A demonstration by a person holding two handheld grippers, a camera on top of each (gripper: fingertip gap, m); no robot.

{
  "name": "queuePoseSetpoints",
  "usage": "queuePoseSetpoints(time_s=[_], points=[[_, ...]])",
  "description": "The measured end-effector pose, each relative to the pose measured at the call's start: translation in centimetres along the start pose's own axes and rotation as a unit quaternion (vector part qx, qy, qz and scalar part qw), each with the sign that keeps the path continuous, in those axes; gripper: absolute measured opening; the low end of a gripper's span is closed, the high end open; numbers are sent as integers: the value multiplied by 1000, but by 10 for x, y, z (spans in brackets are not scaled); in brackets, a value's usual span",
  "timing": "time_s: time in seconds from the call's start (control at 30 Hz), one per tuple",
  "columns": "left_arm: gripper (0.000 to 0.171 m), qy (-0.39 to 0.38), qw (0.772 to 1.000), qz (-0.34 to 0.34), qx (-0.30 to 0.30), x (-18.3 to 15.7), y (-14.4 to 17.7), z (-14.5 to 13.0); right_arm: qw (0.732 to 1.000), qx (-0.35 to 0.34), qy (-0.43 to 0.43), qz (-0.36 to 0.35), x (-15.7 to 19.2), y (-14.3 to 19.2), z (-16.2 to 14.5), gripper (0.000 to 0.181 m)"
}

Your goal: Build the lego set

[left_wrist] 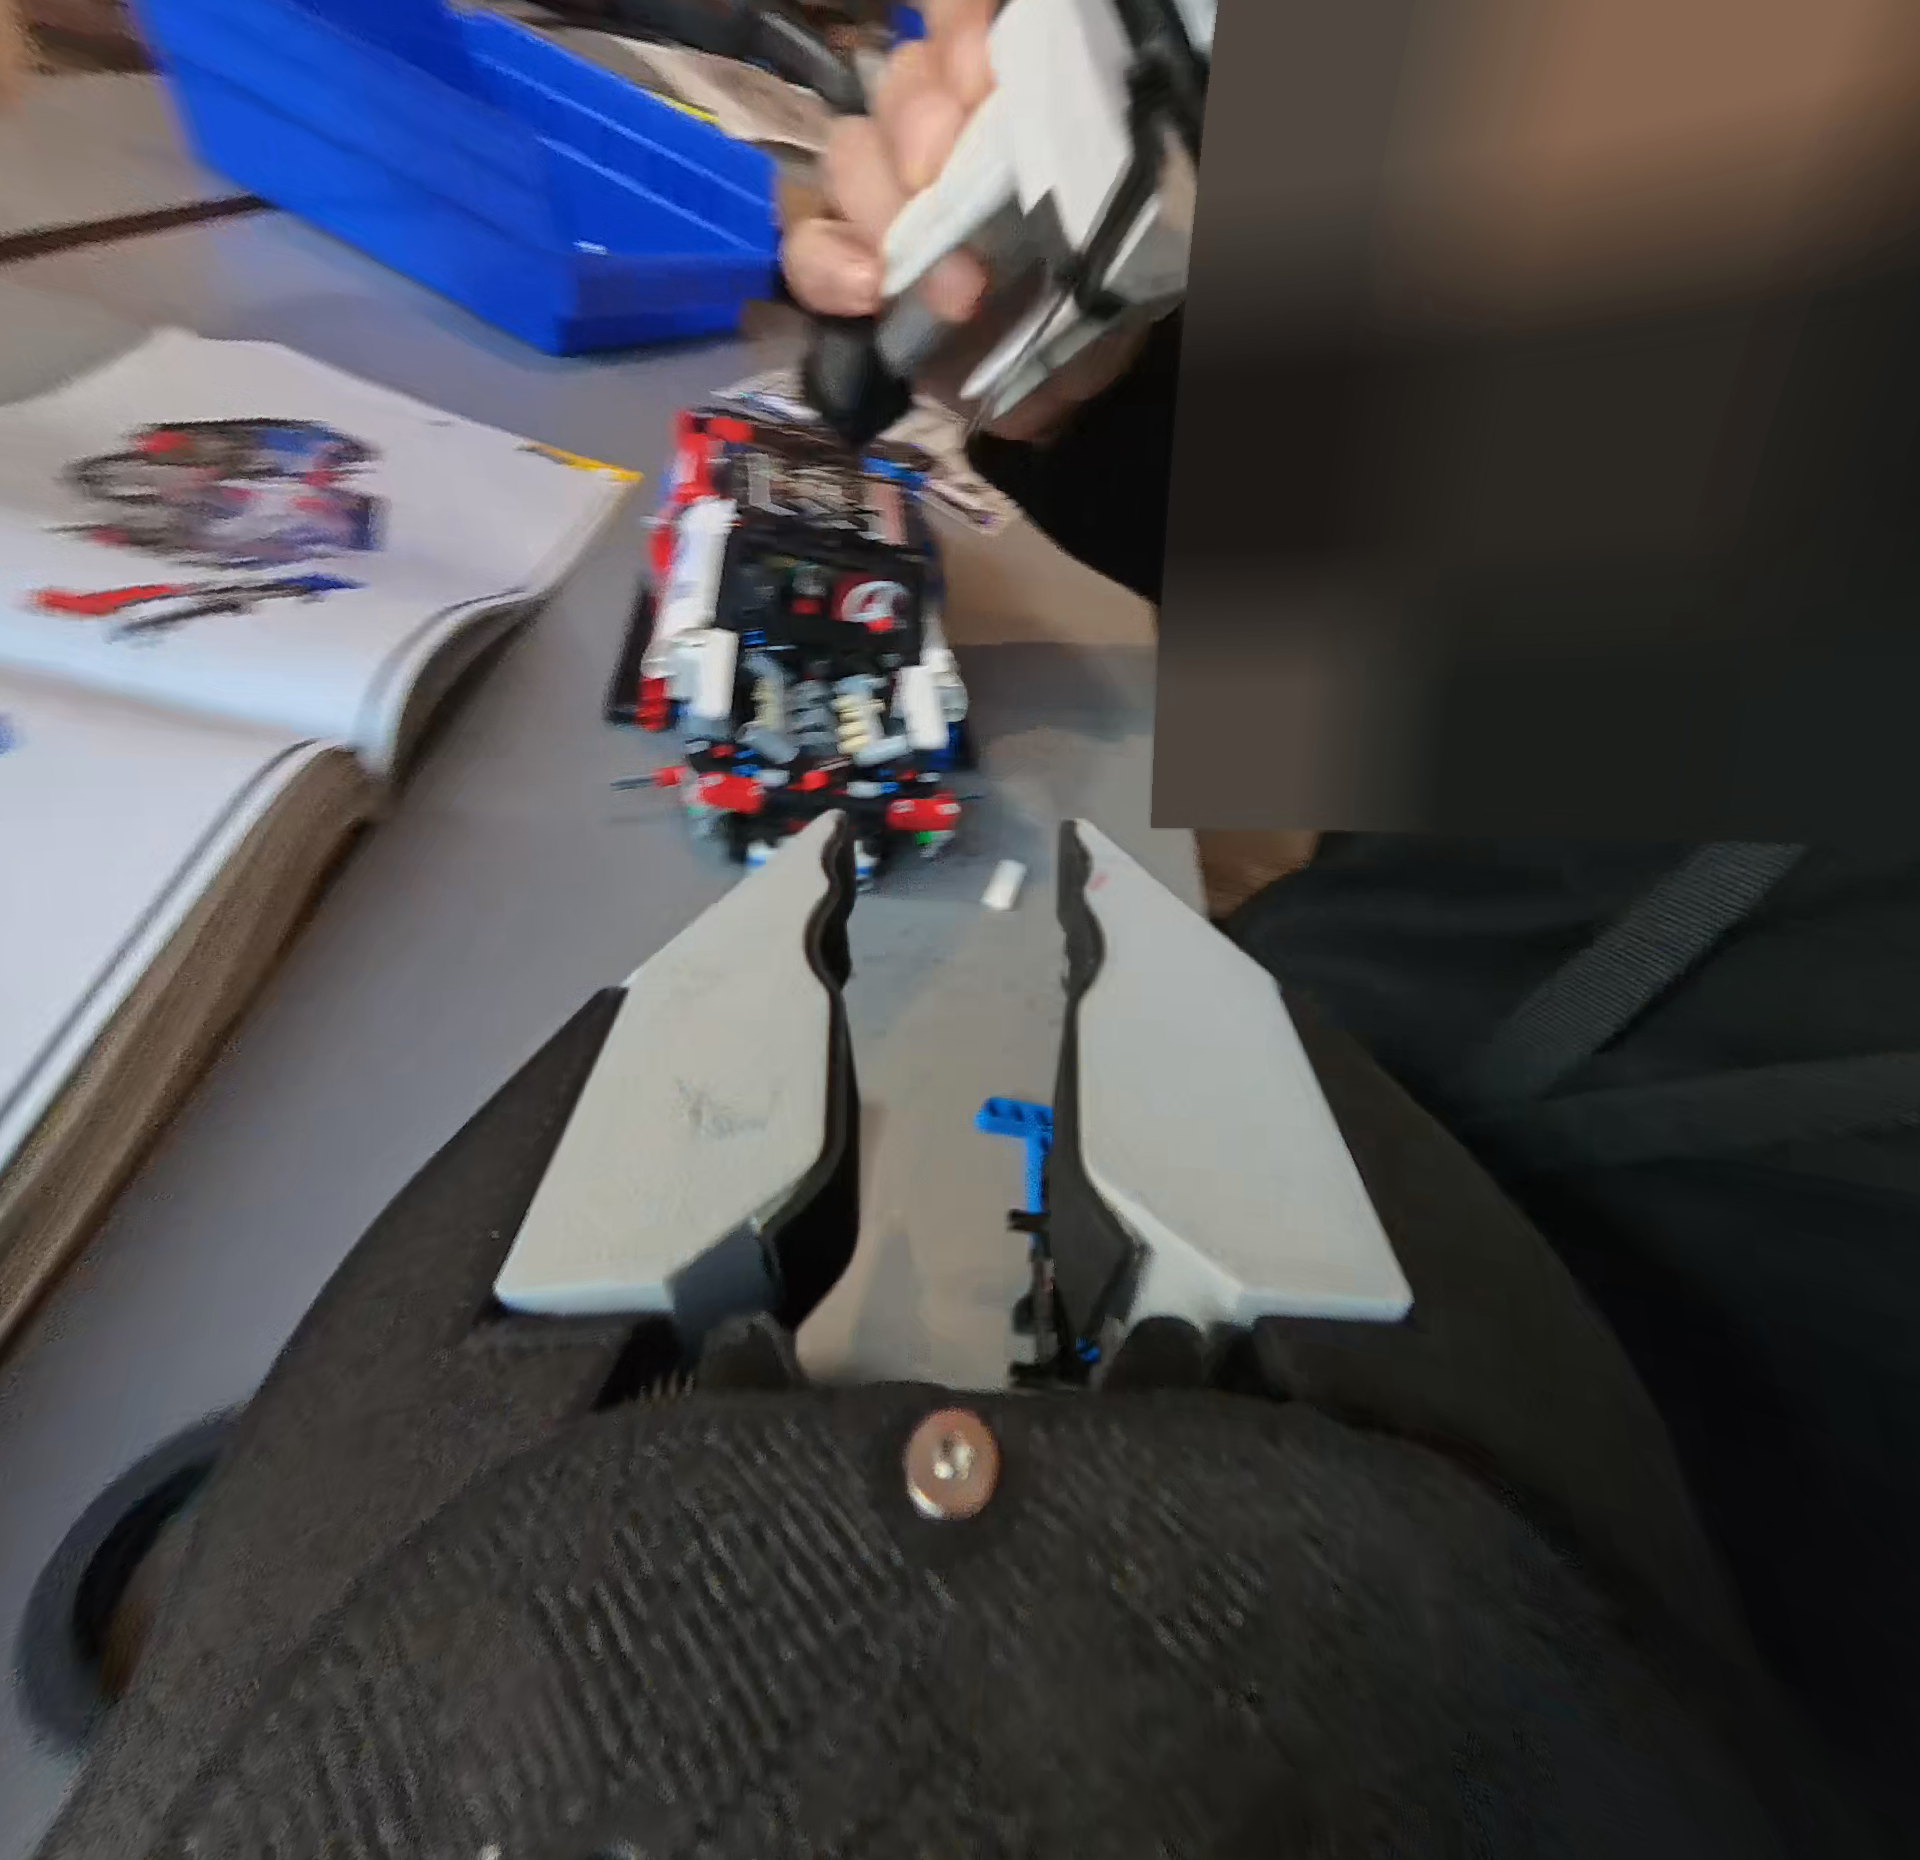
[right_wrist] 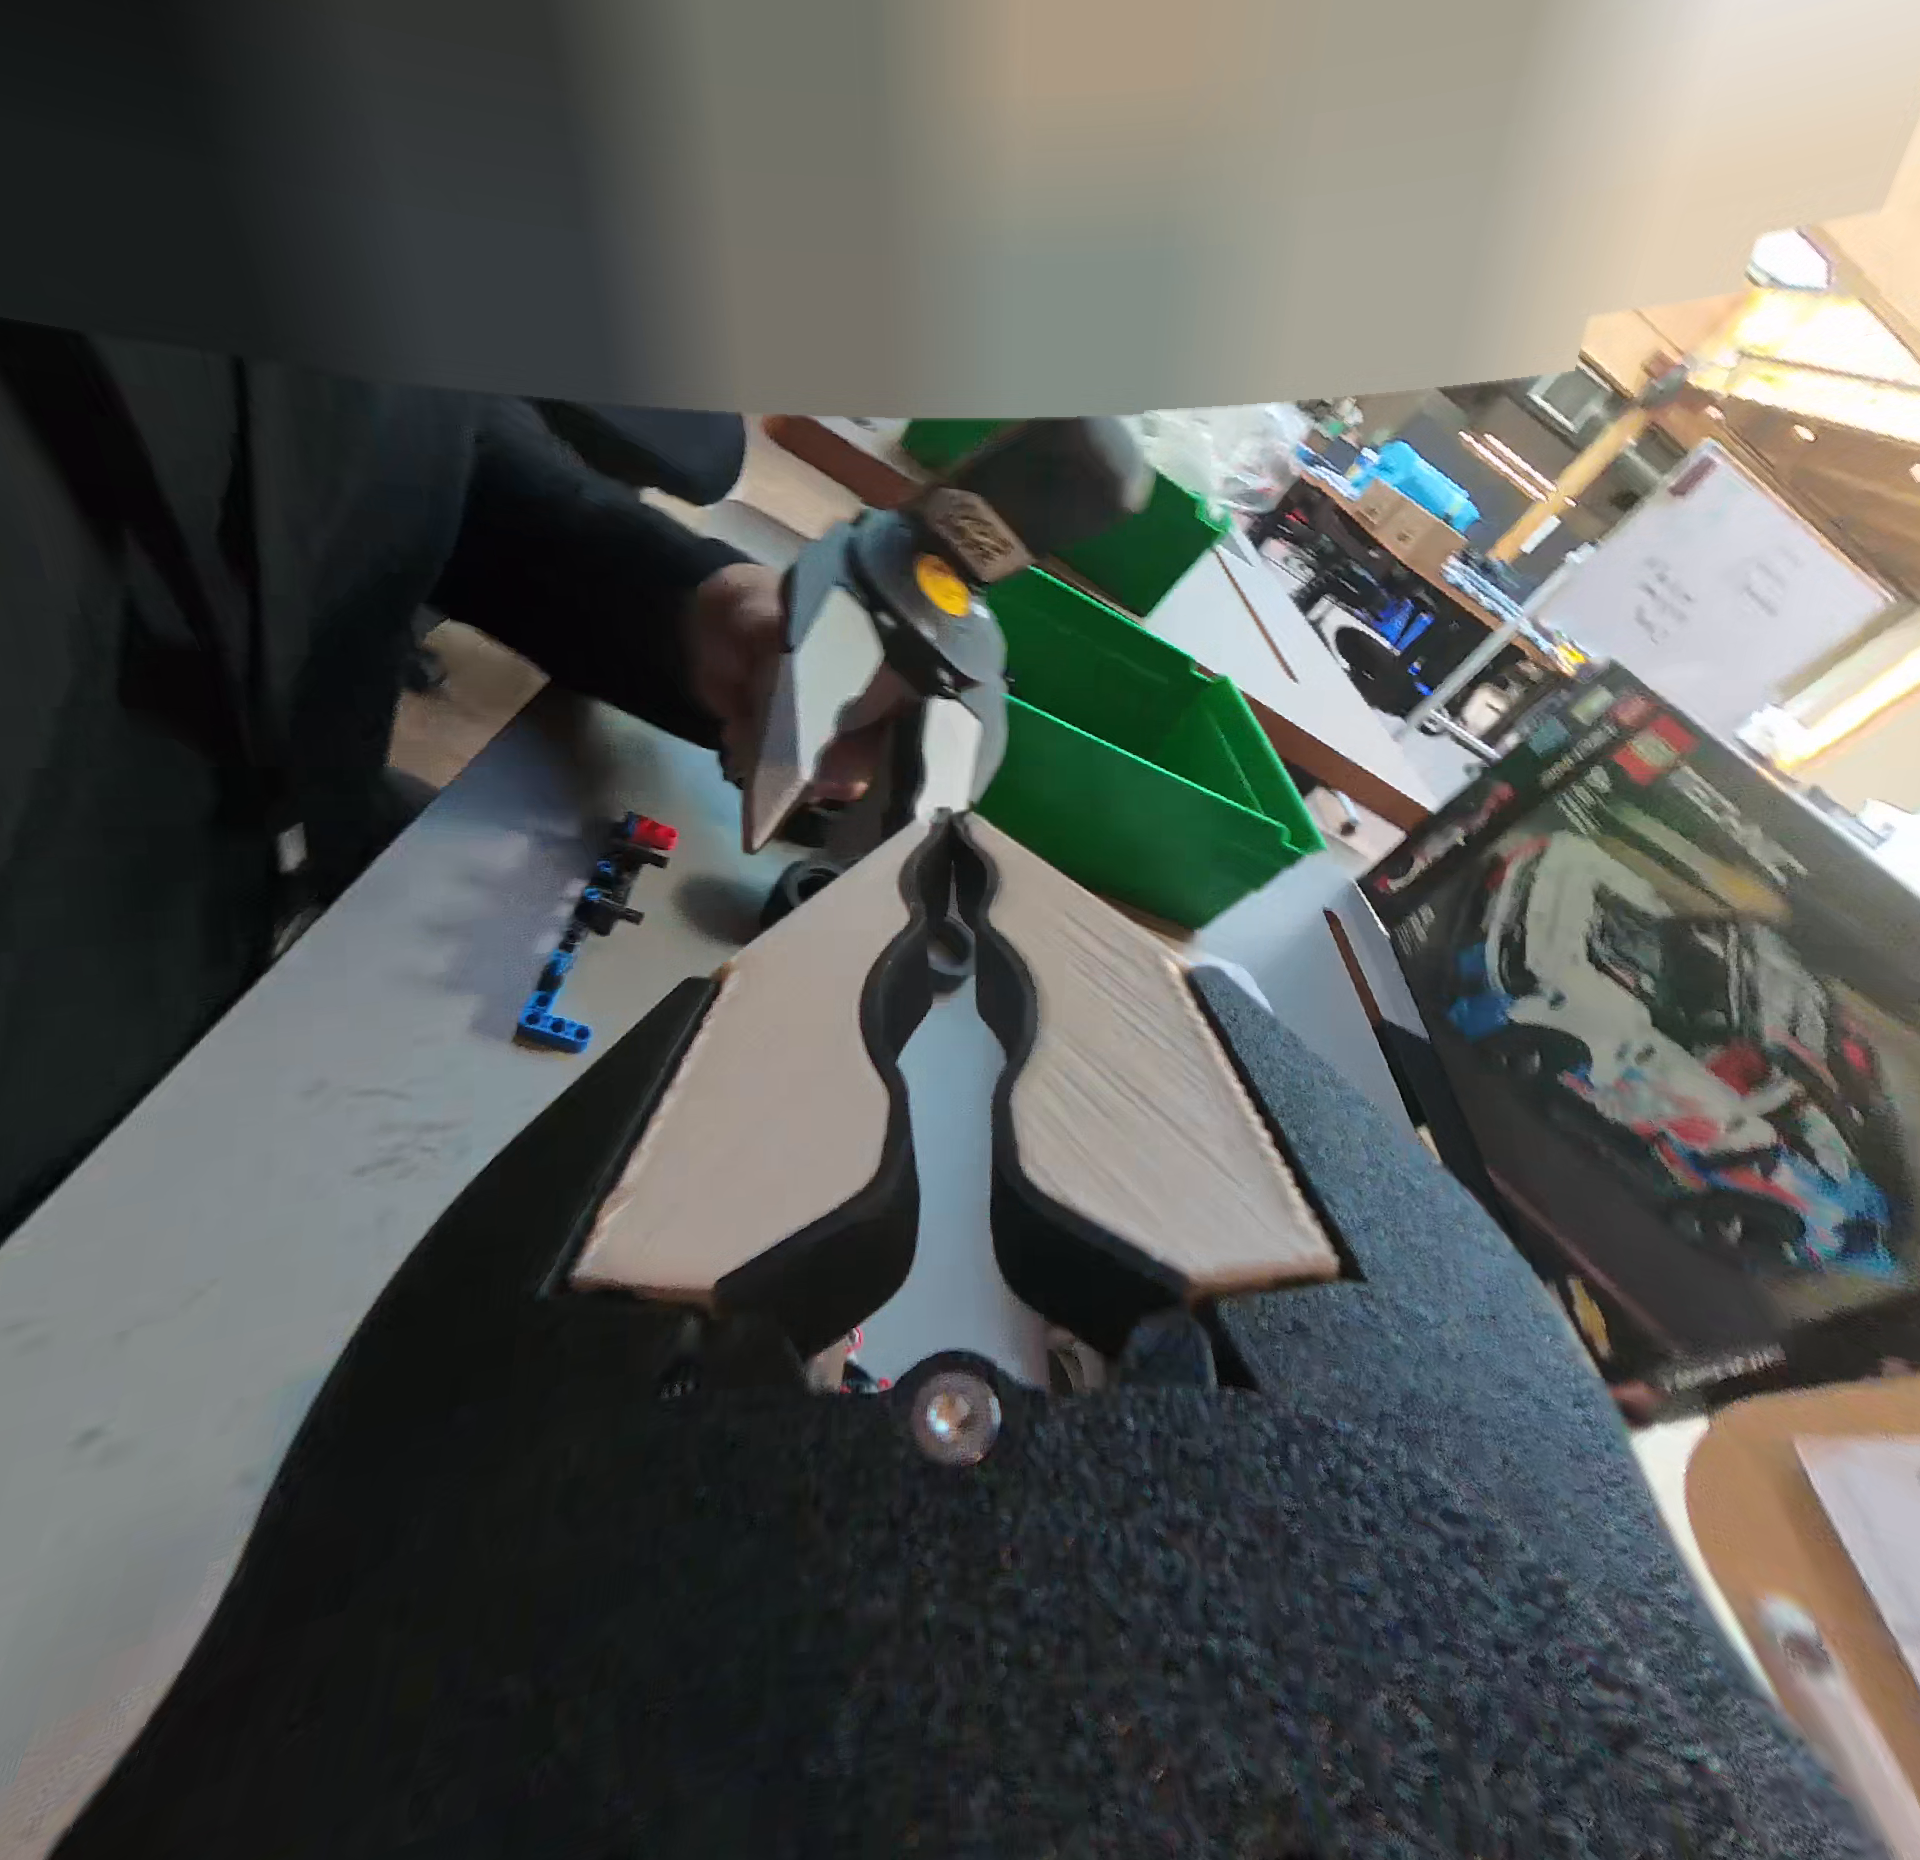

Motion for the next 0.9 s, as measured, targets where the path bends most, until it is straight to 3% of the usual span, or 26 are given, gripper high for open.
queuePoseSetpoints(time_s=[0.23,0.5,0.6,0.73,0.8,0.9], points=[[31,5,980,-201,-10,-15,-10,34,992,11,118,52,34,-14,28,0],[27,49,962,-267,8,-28,-14,35,974,42,216,53,60,-9,54,0],[27,68,973,-214,46,-24,-16,26,974,42,218,46,64,-7,58,0],[40,40,990,-37,132,-16,4,3,989,50,139,-28,51,2,48,0],[43,42,984,52,167,-4,9,-4,992,65,83,-69,46,8,39,0],[46,52,967,74,238,4,3,-17,993,77,4,-91,50,11,32,0]])
Point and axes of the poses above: each gripper's, where its closed fingertips meet, y back along the fingers, z out of its top, x = y × z across the jaws, the point moved 10 cm from there along y, back along the fingers, and after that the axes turned 3 degrees about -z, right-handed, at the moved point
